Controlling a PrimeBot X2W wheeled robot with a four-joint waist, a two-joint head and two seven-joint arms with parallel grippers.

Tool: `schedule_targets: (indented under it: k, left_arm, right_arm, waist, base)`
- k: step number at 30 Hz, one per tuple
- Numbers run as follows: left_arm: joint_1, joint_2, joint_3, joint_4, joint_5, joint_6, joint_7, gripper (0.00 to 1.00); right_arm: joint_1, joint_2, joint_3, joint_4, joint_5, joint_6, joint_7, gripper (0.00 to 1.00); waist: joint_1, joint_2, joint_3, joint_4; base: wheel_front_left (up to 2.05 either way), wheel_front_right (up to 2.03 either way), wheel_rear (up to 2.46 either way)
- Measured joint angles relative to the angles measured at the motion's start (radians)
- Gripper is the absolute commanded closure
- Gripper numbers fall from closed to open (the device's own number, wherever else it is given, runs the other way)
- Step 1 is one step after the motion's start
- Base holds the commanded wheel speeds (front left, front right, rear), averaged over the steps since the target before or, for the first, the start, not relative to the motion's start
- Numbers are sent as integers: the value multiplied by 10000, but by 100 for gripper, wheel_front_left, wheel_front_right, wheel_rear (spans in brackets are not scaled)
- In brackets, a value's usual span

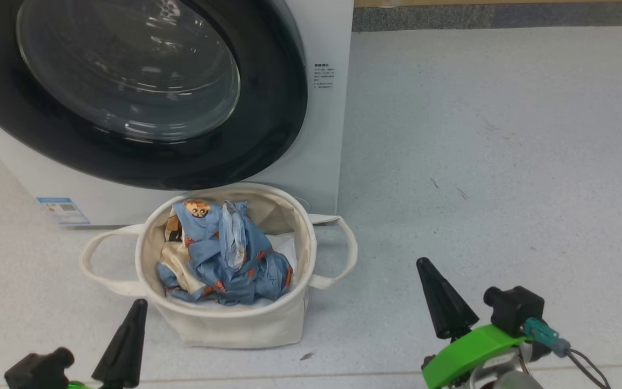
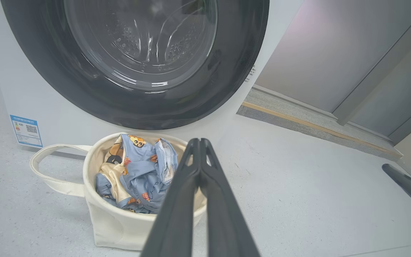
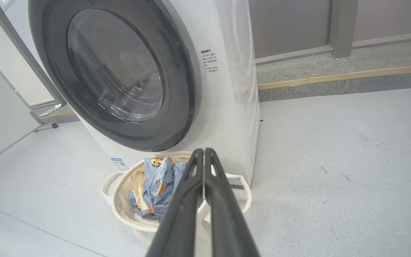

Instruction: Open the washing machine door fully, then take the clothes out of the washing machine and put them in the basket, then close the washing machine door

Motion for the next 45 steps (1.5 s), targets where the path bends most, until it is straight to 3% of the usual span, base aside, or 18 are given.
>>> schedule_targets:
  k: [5, 45]
  left_arm:
    - [-13, -54, 109, 58, -372, 0, 125, 100]
    - [-174, -1007, 989, 721, -3448, -176, 1089, 100]
  right_arm:
    - [17, -2, -111, -8, 550, 0, 84, 100]
    - [28, -42, -1317, 151, 4870, -2, 838, 100]
  waist:
    - [14, 0, -60, 41]
    - [1, 0, -242, 297]
  base:
    - [0, 0, 0]
    - [0, 0, 0]
